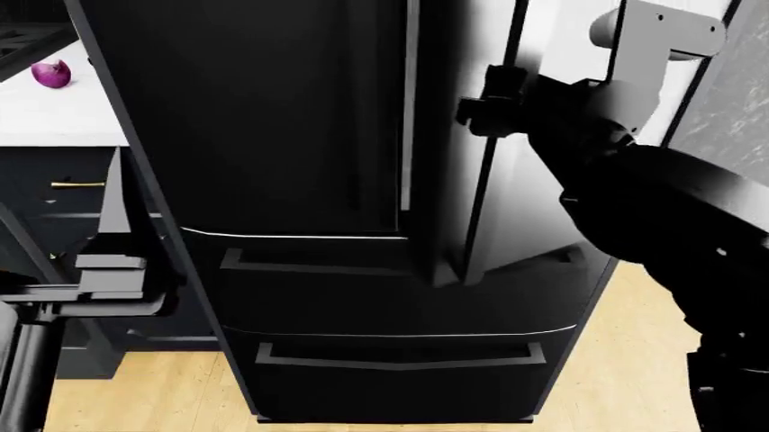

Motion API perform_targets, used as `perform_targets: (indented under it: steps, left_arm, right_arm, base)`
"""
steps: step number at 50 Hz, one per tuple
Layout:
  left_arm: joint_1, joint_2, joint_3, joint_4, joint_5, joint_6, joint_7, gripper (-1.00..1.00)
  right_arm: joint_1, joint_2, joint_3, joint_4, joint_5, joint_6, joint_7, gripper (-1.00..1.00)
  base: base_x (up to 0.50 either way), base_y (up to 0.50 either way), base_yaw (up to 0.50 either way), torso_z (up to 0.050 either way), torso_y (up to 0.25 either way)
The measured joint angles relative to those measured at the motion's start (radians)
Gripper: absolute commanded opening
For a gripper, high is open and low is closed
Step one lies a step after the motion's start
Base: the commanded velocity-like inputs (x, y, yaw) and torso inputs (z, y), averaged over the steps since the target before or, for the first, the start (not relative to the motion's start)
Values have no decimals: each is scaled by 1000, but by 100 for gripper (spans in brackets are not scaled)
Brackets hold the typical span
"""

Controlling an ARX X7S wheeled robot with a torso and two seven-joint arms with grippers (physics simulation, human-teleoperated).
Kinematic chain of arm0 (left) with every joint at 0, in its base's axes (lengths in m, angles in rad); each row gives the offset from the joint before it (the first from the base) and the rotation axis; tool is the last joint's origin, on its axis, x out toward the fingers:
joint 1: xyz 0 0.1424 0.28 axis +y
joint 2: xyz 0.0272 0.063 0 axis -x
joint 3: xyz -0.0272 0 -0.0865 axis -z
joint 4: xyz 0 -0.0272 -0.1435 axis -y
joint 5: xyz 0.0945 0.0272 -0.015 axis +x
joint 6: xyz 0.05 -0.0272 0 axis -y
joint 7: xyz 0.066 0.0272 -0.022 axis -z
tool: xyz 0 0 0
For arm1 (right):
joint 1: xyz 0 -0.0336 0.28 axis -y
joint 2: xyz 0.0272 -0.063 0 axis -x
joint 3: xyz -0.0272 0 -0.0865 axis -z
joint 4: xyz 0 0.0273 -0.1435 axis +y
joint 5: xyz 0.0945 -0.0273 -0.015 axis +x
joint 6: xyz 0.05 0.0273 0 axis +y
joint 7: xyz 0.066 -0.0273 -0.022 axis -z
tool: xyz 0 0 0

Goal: Open the fridge doors

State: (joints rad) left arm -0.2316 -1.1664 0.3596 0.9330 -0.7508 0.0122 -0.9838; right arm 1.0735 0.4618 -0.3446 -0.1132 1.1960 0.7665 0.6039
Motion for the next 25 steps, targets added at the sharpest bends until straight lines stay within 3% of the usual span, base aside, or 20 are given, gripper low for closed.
perform_targets:
  steps: [25]
  left_arm:
    - [-49, 4, 5, 2, -32, -18, 8, 100]
  right_arm:
    - [-160, 138, 142, -201, 155, -35, 34, -100]
  base:
    - [-1, 0, 0, 1, 4]
